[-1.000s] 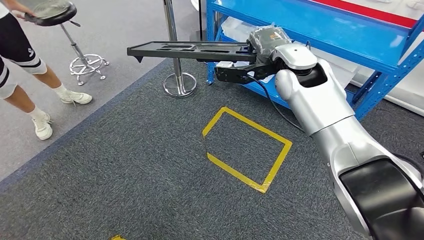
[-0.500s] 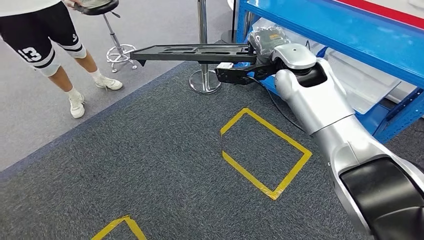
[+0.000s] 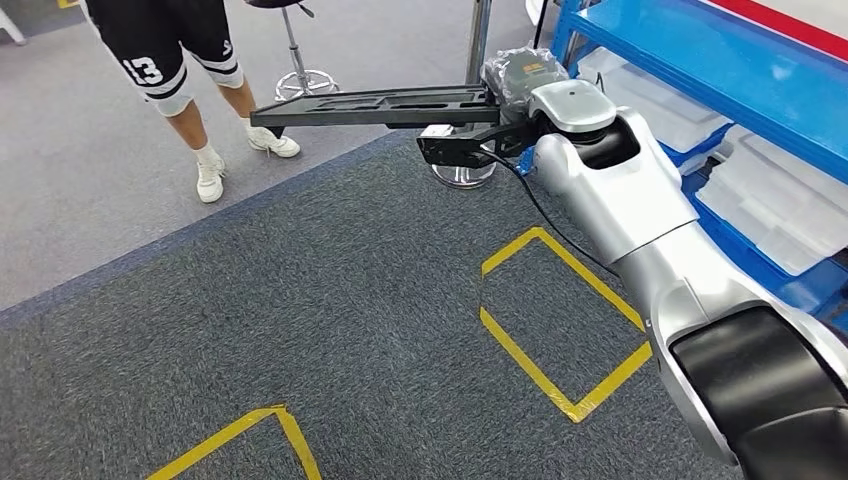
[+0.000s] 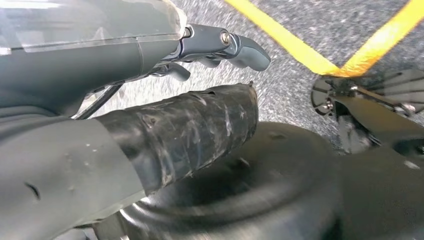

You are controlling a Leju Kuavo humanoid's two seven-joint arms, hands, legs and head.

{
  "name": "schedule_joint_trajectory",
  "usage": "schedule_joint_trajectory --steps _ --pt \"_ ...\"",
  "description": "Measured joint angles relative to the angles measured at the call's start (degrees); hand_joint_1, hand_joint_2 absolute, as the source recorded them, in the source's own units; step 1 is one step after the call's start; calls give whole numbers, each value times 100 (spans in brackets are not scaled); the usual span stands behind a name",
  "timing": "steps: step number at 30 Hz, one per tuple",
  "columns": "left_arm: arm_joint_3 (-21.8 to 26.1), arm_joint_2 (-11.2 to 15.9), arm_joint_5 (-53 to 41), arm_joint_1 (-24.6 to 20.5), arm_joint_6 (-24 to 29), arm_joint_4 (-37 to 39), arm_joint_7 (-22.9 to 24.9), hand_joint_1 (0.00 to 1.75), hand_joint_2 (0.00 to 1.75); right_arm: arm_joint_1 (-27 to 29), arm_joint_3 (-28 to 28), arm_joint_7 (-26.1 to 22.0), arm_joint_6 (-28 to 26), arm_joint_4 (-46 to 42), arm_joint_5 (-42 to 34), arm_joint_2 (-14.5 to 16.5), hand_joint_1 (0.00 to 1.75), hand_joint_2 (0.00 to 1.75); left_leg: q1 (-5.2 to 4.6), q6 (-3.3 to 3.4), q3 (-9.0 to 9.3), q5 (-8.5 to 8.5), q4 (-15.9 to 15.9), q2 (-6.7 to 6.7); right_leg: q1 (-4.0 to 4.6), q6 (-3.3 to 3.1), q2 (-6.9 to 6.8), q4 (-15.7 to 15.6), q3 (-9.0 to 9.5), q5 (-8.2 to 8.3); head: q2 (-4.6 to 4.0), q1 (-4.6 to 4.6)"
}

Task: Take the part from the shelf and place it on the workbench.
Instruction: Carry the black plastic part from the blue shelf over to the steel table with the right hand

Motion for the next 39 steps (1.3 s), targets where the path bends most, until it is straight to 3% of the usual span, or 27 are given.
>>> schedule_joint_trajectory --steps 1,3,5,7,9,11,12,13,15,17,18,20,22,24,26,27,28,29,31,33,35,36,37,39 --pt "0 -1 -1 0 -2 0 2 0 0 -19 7 0 -2 8 3 -6 175 175 2 -25 -41 -5 41 -66 -12 -10 118 -302 127 98 0 0" --pt "-1 -4 -2 7 -5 0 9 0 0 -42 15 -9 -3 21 4 -16 175 175 22 -95 -132 15 73 -178 1 -31 232 -501 195 93 0 2" --pt "-3 3 -2 25 -2 1 20 0 0 -50 24 -20 -1 22 6 -4 175 175 46 -168 -182 45 52 -246 2 -77 102 -562 213 119 0 5" --pt "-5 7 4 30 9 3 30 0 0 -70 36 -22 -2 22 7 13 175 175 24 -228 -286 -70 240 6 -29 -145 -44 -635 260 156 0 -6" --pt "-7 7 12 19 24 4 38 0 0 -91 50 -24 -1 26 6 19 175 175 13 -279 -578 -377 863 355 -23 -189 -191 -664 290 159 0 -19" --pt "-7 8 13 9 31 4 42 0 0 -95 69 -24 1 43 6 17 175 175 27 -312 -892 -601 1508 455 -8 -202 -348 -659 298 143 0 -20" --pt "-7 8 14 7 32 4 42 0 0 -93 83 -24 2 53 6 17 175 175 30 -319 -934 -583 1593 471 -6 -199 -425 -655 301 132 0 -20" --pt "-7 10 14 9 33 4 42 0 0 -92 96 -25 1 61 6 17 175 175 31 -317 -846 -461 1435 489 -6 -191 -494 -651 307 121 0 -20" --pt "-7 17 16 12 38 4 40 0 0 -97 115 -26 -1 67 6 17 175 175 11 -290 -419 -127 664 649 3 -155 -622 -645 336 86 0 -20" --pt "-7 23 17 7 43 4 36 0 0 -113 126 -25 -2 68 6 11 175 175 -38 -219 -119 23 110 783 39 -102 -721 -643 362 52 0 -17" --pt "-7 24 18 6 44 4 34 0 0 -120 132 -25 -2 69 6 10 175 175 -63 -182 -89 5 42 791 60 -74 -768 -649 374 39 0 -16" --pt "-8 27 17 11 43 5 29 0 0 -125 147 -25 -2 68 6 9 175 175 -62 -110 -92 15 24 658 67 -10 -847 -665 405 8 0 -13" --pt "-8 30 17 15 44 6 27 0 0 -131 156 -25 -2 68 6 7 175 175 -44 -39 -70 37 -24 553 37 41 -671 -513 353 -136 0 -11" --pt "-9 29 17 9 43 6 26 0 0 -135 160 -24 -2 74 6 -8 175 175 -40 17 -60 47 -45 451 25 50 -353 108 65 -471 0 -9" --pt "-9 26 17 3 41 5 26 0 0 -119 174 -25 -1 93 6 -25 175 175 -53 50 -61 38 -30 321 37 41 -227 863 -326 -724 0 -9" --pt "-9 25 17 2 39 4 26 0 0 -106 185 -25 -1 104 6 -27 175 175 -58 57 -61 30 -13 244 39 35 -211 1021 -434 -702 0 -9" --pt "-9 24 17 1 37 4 24 0 0 -96 194 -25 -1 111 6 -28 175 175 -61 61 -61 18 10 163 37 24 -201 946 -438 -560 0 -8" --pt "-9 23 17 1 34 4 21 0 0 -91 201 -25 -1 115 6 -30 175 175 -62 59 -60 1 38 80 34 8 -162 655 -340 -327 0 -8" --pt "-9 20 17 4 32 5 11 0 0 -91 207 -21 -1 117 6 -50 175 175 -57 35 -84 -37 106 -74 13 -38 71 -66 -60 64 0 -9" --pt "-9 14 17 7 32 5 4 0 0 -90 213 -17 -2 121 6 -72 175 175 -30 -18 -153 -38 146 -196 12 -61 237 -429 94 134 0 -10" --pt "-11 15 17 15 32 6 1 0 0 -86 227 -17 -3 122 7 -73 175 175 -8 -88 -203 -3 131 -317 12 -77 149 -511 133 109 0 -8" --pt "-13 15 17 22 34 7 0 0 0 -84 234 -16 -3 121 11 -68 175 175 -19 -119 -217 -8 138 -287 -2 -99 80 -549 159 123 0 -7" --pt "-14 15 17 26 35 7 1 0 0 -87 240 -15 -3 121 16 -63 175 175 -36 -148 -255 -57 217 -171 -21 -127 7 -592 194 137 0 -9" --pt "-15 12 19 23 41 8 3 0 0 -101 244 -14 -4 120 24 -57 175 175 -49 -200 -496 -310 732 216 -26 -177 -143 -645 258 147 0 -14"
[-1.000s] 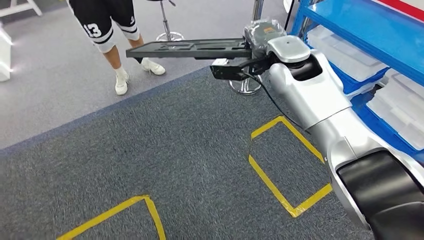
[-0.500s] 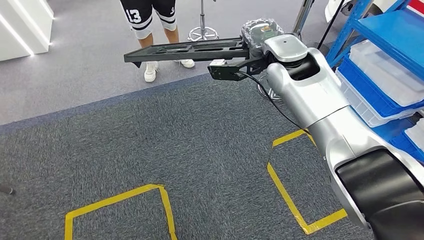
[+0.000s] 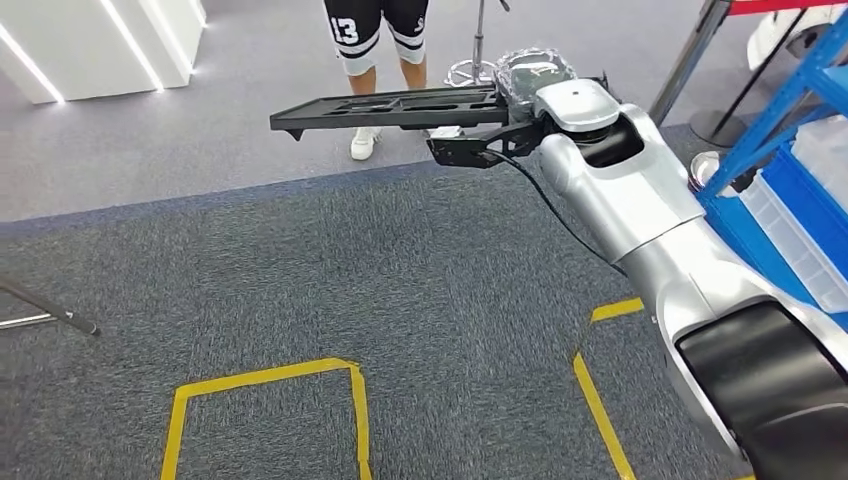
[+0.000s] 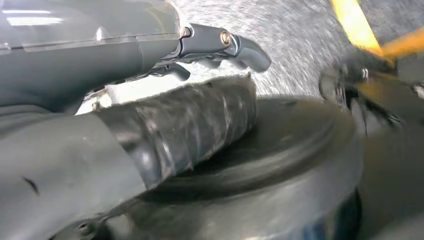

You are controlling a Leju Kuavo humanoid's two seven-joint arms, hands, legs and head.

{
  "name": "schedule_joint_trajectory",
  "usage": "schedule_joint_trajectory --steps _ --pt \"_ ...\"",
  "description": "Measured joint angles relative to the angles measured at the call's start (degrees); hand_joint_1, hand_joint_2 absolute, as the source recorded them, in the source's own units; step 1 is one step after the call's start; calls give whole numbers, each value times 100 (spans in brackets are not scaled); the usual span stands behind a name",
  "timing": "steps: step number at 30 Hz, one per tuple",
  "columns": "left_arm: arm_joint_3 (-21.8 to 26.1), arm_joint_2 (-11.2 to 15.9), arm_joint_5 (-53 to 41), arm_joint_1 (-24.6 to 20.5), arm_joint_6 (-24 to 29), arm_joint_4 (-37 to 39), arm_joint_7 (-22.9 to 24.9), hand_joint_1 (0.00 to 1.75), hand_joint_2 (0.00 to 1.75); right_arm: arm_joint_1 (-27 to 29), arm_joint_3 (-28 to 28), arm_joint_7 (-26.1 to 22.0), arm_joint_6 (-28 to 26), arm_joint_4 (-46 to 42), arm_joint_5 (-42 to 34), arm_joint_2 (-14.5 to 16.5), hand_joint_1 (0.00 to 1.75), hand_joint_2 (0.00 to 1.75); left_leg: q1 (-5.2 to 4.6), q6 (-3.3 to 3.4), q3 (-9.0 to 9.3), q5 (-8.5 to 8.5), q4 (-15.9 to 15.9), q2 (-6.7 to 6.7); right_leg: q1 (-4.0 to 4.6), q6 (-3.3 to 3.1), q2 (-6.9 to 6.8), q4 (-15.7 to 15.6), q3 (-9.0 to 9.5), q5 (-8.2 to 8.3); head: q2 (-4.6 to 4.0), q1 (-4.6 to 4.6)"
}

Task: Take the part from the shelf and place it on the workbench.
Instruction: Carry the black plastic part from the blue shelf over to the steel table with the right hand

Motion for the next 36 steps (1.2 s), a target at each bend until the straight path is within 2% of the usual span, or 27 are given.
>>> schedule_joint_trajectory --steps 1,2,3,4,5,7,9,10,12,14,16,17,18,19,20,21,23,25,27,28,29,30,32,33,34,35,36 --pt "0 -1 1 -6 2 -1 1 0 0 -6 2 -1 0 1 0 0 175 175 14 -26 -185 -153 379 136 8 -15 -73 -4 16 -8 0 -2" --pt "0 -1 1 -13 3 -1 2 0 0 -6 6 -2 1 2 -1 -1 175 175 31 -50 -357 -257 715 206 16 -21 -152 -2 28 -22 0 -2" --pt "0 0 1 -18 1 -1 2 0 0 -1 13 -2 2 3 -1 -1 175 175 48 -69 -452 -273 890 237 19 -22 -232 0 42 -38 0 -2" --pt "0 0 1 -19 -1 -2 2 0 0 3 20 -2 3 3 -1 0 175 175 59 -82 -438 -191 851 258 18 -16 -306 3 57 -54 0 -1" --pt "0 0 1 -19 -2 -2 3 0 0 5 27 -2 4 3 0 2 175 175 67 -87 -308 -28 596 292 17 -4 -377 6 79 -74 0 -1" --pt "0 3 4 -17 -1 -2 5 0 0 -3 33 -2 4 3 3 4 175 175 35 -64 121 287 -204 518 33 40 -503 10 127 -122 0 -1" --pt "-1 5 10 -22 -2 -2 6 0 0 -19 33 -1 7 7 11 3 175 175 -25 4 345 382 -652 680 73 92 -607 10 150 -156 0 -1" --pt "-2 5 14 -22 -3 -2 6 0 0 -25 36 -1 9 10 15 3 175 175 -54 38 346 362 -674 665 94 115 -660 4 154 -167 0 -1" --pt "-2 9 26 -15 -5 -1 6 0 0 -23 43 -1 16 19 24 5 175 175 -45 104 342 379 -707 518 86 172 -729 8 177 -207 0 -1" --pt "-1 13 46 -13 -8 1 6 0 0 -30 48 4 32 30 46 8 175 175 -28 173 369 404 -756 395 54 206 -503 250 77 -391 0 -1" --pt "-1 18 76 -21 -15 2 -3 0 0 -39 56 20 70 57 100 11 175 175 -25 224 379 411 -772 273 53 200 -170 971 -273 -749 0 -1" --pt "-1 20 90 -26 -20 3 -13 0 0 -42 64 27 89 84 131 17 175 175 -28 240 378 408 -764 205 59 195 -95 1391 -488 -901 0 -1" --pt "-1 21 101 -30 -24 3 -24 0 0 -40 74 32 103 121 163 26 175 175 -28 248 379 401 -752 130 62 195 -65 1699 -657 -968 0 -1" --pt "-1 21 107 -31 -24 3 -31 0 0 -40 84 33 109 161 188 35 175 175 -24 250 378 393 -733 50 57 195 -54 1798 -737 -917 0 -1" --pt "0 20 108 -31 -20 3 -31 0 0 -45 91 32 111 195 203 44 175 175 -16 248 379 380 -706 -32 47 196 -49 1655 -704 -752 0 -1" --pt "0 20 108 -29 -14 3 -23 0 0 -57 95 27 114 223 214 50 175 175 -6 237 377 361 -670 -114 27 201 -21 1322 -578 -515 0 -1" --pt "1 21 108 -22 2 3 4 0 0 -114 97 16 124 272 223 54 175 175 5 190 324 318 -571 -261 -34 216 224 596 -281 -177 0 -1" --pt "2 26 108 -13 16 3 25 0 0 -174 102 13 146 312 235 67 175 175 21 123 229 323 -514 -381 -50 208 418 312 -175 -128 0 -5" --pt "2 28 108 1 23 3 28 0 0 -207 108 15 179 334 252 93 175 175 56 47 182 372 -542 -502 -14 157 341 291 -176 -123 0 -9" --pt "2 28 109 13 22 3 26 0 0 -227 113 19 197 341 264 117 175 175 67 10 168 369 -540 -501 -8 118 269 265 -160 -108 0 -8" --pt "2 27 110 17 17 3 21 0 0 -260 119 21 219 353 274 134 175 175 64 -23 122 320 -458 -397 -12 78 201 233 -142 -90 0 -10" --pt "2 27 111 18 9 3 15 0 0 -307 126 20 242 364 286 150 175 175 56 -47 24 215 -262 -231 -13 44 131 203 -124 -75 0 -13" --pt "3 25 113 8 -6 3 1 0 0 -423 136 16 292 389 307 170 175 175 46 -71 -311 -105 444 135 15 -3 -16 173 -98 -69 0 -19" --pt "4 25 114 1 -10 3 -7 0 0 -466 139 14 310 400 313 175 175 175 47 -68 -467 -222 778 213 39 -17 -93 172 -90 -76 0 -19" --pt "4 24 114 -5 -11 3 -10 0 0 -494 144 14 323 410 316 183 175 175 45 -53 -545 -260 962 245 61 -29 -172 172 -80 -85 0 -19" --pt "4 24 114 -7 -14 3 -13 0 0 -514 150 14 335 418 319 191 175 175 37 -30 -515 -205 934 254 79 -39 -246 172 -71 -94 0 -19" --pt "4 25 114 -7 -17 3 -14 0 0 -538 156 14 354 423 322 201 175 175 20 3 -367 -71 682 271 92 -45 -312 172 -63 -100 0 -19"
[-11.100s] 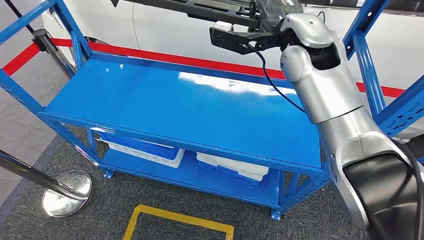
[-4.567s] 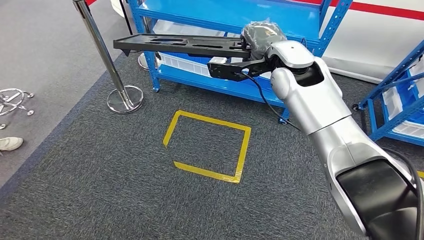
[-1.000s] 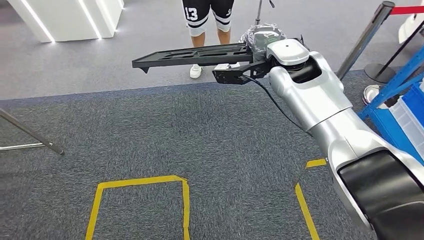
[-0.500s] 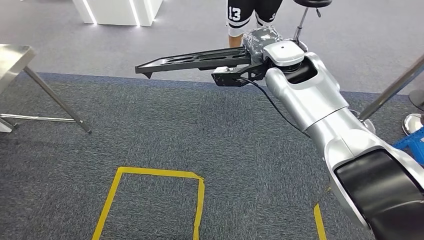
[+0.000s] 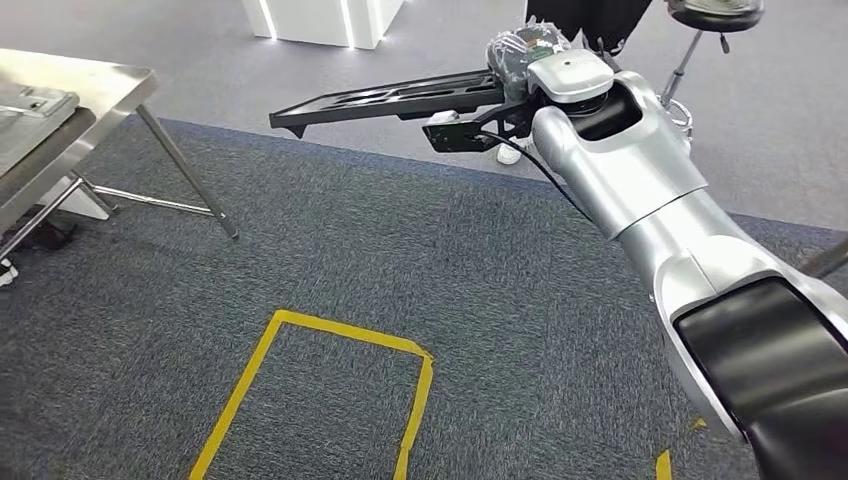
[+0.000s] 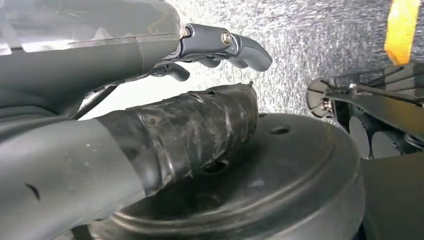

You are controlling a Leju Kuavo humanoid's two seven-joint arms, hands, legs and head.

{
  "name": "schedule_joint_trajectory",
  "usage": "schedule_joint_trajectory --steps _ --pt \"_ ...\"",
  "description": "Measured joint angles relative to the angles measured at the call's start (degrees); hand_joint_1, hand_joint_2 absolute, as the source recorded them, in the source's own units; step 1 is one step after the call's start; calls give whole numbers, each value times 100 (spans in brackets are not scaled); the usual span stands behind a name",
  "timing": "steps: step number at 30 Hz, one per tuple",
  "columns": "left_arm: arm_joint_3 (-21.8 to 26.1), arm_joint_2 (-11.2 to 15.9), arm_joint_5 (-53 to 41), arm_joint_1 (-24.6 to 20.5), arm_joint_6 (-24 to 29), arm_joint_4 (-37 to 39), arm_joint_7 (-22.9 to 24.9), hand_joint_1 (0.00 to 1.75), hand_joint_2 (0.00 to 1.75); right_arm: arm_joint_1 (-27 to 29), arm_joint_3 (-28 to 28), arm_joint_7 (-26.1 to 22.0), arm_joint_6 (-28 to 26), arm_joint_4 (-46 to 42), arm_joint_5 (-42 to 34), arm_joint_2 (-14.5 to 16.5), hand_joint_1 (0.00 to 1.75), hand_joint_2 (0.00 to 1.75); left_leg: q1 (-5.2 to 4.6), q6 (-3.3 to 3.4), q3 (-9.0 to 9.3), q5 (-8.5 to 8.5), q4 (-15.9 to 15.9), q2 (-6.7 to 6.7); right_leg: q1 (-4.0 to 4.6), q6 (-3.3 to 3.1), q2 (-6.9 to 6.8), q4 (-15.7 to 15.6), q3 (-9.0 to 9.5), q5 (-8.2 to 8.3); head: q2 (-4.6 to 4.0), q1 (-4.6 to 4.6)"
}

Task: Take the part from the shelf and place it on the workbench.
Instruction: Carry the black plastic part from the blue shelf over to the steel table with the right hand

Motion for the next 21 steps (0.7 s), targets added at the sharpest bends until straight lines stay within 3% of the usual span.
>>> schedule_joint_trajectory --steps 3,5,7,9,11,13,14,17,21 --pt "1 18 0 -4 -8 0 0 0 0 -136 10 3 73 4 17 11 175 175 -139 134 618 339 -1081 271 19 18 -166 -5 8 -22 0 0" --pt "10 33 0 -5 -9 0 0 0 0 -239 10 9 129 11 22 9 175 175 -223 196 719 351 -1295 329 13 60 -262 -22 13 -32 0 0" --pt "25 47 0 15 -9 0 2 0 0 -312 11 11 189 18 20 8 175 175 -225 246 747 398 -1377 213 -7 114 -311 -34 32 -50 0 1" --pt "34 56 0 29 -8 0 5 0 0 -387 12 10 235 25 9 -1 175 175 -193 306 823 452 -1501 114 -23 147 -116 186 -54 -215 0 3" --pt "39 55 0 23 -4 0 11 0 0 -462 13 9 263 37 -2 -27 175 175 -176 349 864 472 -1553 13 -36 160 152 830 -360 -537 0 4" --pt "41 54 0 7 -1 0 17 0 0 -493 15 9 286 46 -9 -54 175 175 -171 364 869 460 -1535 -116 -44 186 232 1421 -677 -711 0 4" --pt "43 51 0 0 -2 0 19 0 0 -494 17 9 302 49 -11 -60 175 175 -161 360 871 448 -1516 -191 -51 202 239 1461 -721 -649 0 4" --pt "46 38 0 -7 -7 0 20 0 0 -498 23 9 332 52 -18 -68 175 175 -122 320 874 401 -1440 -364 -82 236 267 921 -509 -220 0 4" --pt "46 36 0 -7 -7 0 20 0 0 -499 23 9 332 52 -19 -68 175 175 -116 313 875 393 -1428 -382 -87 239 275 813 -460 -156 0 4"
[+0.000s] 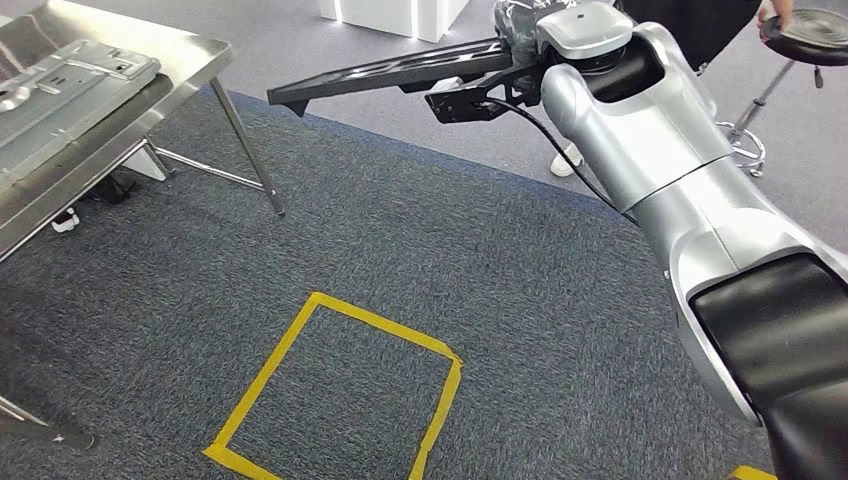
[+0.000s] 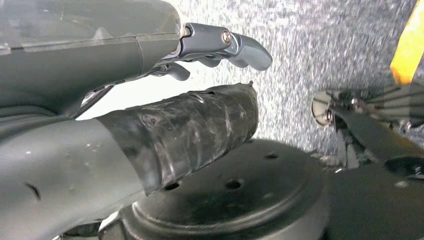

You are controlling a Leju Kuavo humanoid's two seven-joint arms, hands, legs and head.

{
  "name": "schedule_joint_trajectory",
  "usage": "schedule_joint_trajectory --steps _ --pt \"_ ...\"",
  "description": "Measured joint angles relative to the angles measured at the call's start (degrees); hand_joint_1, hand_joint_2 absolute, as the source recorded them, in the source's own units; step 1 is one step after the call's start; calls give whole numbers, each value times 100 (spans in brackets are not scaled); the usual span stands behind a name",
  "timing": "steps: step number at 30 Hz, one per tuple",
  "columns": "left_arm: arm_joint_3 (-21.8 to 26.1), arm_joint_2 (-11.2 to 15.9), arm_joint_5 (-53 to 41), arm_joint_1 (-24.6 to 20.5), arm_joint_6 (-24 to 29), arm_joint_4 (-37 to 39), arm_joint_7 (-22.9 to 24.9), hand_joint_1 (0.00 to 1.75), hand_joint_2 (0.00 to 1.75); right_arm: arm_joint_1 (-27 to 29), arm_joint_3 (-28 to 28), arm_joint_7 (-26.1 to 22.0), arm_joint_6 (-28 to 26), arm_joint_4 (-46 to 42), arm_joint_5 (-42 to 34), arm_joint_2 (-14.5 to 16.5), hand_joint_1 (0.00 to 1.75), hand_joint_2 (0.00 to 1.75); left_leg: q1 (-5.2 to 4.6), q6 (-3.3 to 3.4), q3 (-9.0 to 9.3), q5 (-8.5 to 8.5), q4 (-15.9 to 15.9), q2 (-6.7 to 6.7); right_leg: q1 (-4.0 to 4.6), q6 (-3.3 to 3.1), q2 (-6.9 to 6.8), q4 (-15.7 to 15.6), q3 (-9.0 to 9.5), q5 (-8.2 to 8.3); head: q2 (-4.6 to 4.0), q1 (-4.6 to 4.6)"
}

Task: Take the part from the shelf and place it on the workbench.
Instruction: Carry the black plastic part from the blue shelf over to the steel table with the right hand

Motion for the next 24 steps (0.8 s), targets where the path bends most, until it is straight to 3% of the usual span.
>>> schedule_joint_trajectory --steps 3,5,7,8,11,12,13,15,17,19,20,22,24 --pt "1 -2 0 1 0 0 0 0 0 -3 0 0 0 1 -1 -4 175 175 6 -10 -3 -12 20 -22 -11 7 33 -144 67 77 0 0" --pt "2 0 0 5 0 0 0 0 0 -20 1 -1 0 4 -4 -27 175 175 16 -50 -45 -51 100 -92 -43 25 219 -491 223 184 0 0" --pt "2 1 0 14 3 0 0 0 0 -42 4 -5 0 9 -22 -49 175 175 49 -130 -130 -62 172 -234 -36 0 340 -720 332 197 0 -3" --pt "2 1 0 24 5 0 2 0 0 -63 8 -7 -2 10 -38 -51 175 175 61 -193 -262 -165 398 -124 -17 -60 262 -775 384 180 0 -5" --pt "3 -9 0 35 7 0 7 0 0 -97 17 -6 -5 15 -86 -48 175 175 100 -317 -888 -593 1575 358 35 -223 -197 -874 502 175 0 -9" --pt "3 -13 0 30 8 0 9 0 0 -96 20 -7 -6 16 -96 -46 175 175 107 -314 -914 -532 1603 371 48 -227 -286 -873 519 154 0 -9" --pt "4 -13 0 31 10 0 11 0 0 -97 24 -7 -7 17 -102 -44 175 175 104 -305 -767 -349 1305 395 53 -222 -348 -873 542 133 0 -9" --pt "4 -13 0 28 14 0 16 0 0 -112 31 -3 -10 19 -113 -46 175 175 47 -275 -374 -58 547 605 68 -193 -459 -877 591 86 0 -9" --pt "3 -12 0 19 16 0 21 0 0 -123 35 2 -10 26 -123 -58 175 175 -38 -213 -188 0 173 757 89 -144 -557 -885 615 53 0 -9" --pt "4 -1 0 18 26 0 49 0 0 -110 43 2 -9 33 -138 -66 175 175 -73 -132 -163 -6 115 662 92 -83 -662 -900 641 23 0 -9" --pt "7 4 0 24 36 0 74 0 0 -98 48 2 -11 34 -144 -68 175 175 -69 -98 -134 -2 82 600 78 -54 -635 -879 655 -14 0 -9" --pt "18 13 -1 25 53 0 133 0 0 -95 57 6 -17 37 -148 -78 175 175 -48 -16 -68 8 23 486 57 -24 -383 -573 532 -203 0 -8" --pt "33 14 -1 18 63 1 179 0 0 -88 68 10 -20 51 -146 -87 175 175 -46 41 -55 -2 24 368 52 -29 -103 142 145 -497 0 -7"
